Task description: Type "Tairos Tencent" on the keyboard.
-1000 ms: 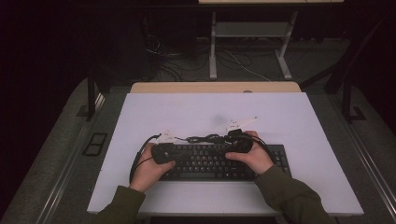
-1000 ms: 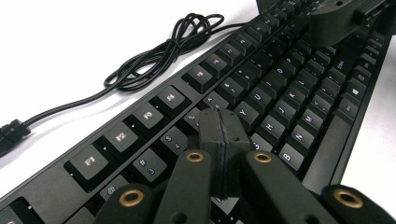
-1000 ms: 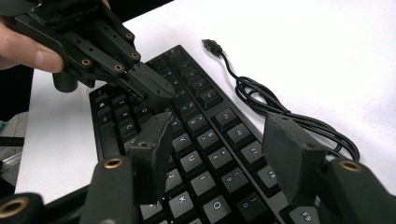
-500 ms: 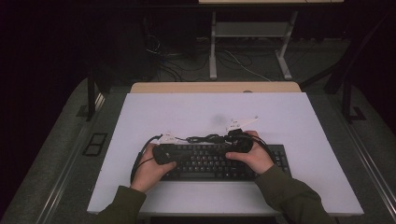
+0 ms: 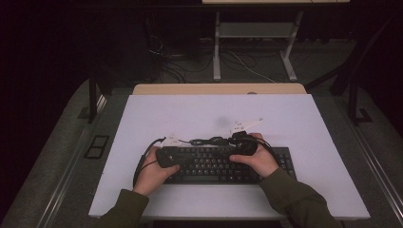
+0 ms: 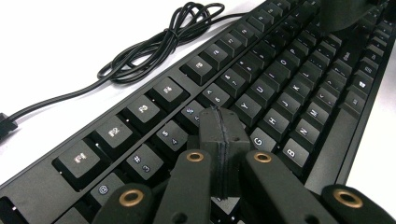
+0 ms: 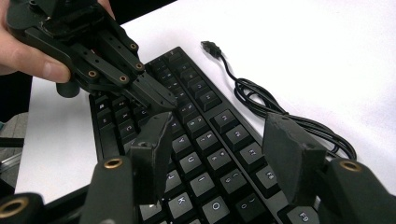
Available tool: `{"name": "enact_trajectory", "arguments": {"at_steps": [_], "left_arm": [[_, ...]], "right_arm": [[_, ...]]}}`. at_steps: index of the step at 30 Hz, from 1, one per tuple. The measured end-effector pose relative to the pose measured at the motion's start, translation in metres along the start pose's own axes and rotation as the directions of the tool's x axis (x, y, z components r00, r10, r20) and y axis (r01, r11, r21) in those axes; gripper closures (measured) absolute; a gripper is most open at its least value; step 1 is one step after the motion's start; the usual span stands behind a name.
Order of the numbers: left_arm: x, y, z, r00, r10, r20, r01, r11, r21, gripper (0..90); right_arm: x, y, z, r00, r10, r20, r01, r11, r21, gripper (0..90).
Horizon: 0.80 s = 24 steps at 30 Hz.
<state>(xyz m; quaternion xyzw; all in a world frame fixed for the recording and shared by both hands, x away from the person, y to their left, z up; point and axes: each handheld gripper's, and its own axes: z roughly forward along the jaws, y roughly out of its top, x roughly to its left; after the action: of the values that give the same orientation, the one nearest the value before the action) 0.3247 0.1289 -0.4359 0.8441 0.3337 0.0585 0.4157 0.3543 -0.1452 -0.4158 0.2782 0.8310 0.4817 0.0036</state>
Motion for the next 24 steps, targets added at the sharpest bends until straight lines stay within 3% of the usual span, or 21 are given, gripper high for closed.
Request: {"name": "enact_trajectory", "arguments": {"at_steps": [12,24], "left_arm": [[-0.002,0.003,-0.01,1.0,0.004,0.002,-0.004,0.9996,-0.028,88.2],[-0.005,0.0,-0.02,1.0,0.007,0.005,-0.007,0.998,-0.063,67.4]], "right_arm": [[0.0,0.0,-0.001,1.0,-0.001,0.001,0.001,1.0,-0.005,42.5],[-0.001,-0.001,-0.004,1.0,0.008,-0.002,-0.008,1.0,-0.006,45.8]]}}
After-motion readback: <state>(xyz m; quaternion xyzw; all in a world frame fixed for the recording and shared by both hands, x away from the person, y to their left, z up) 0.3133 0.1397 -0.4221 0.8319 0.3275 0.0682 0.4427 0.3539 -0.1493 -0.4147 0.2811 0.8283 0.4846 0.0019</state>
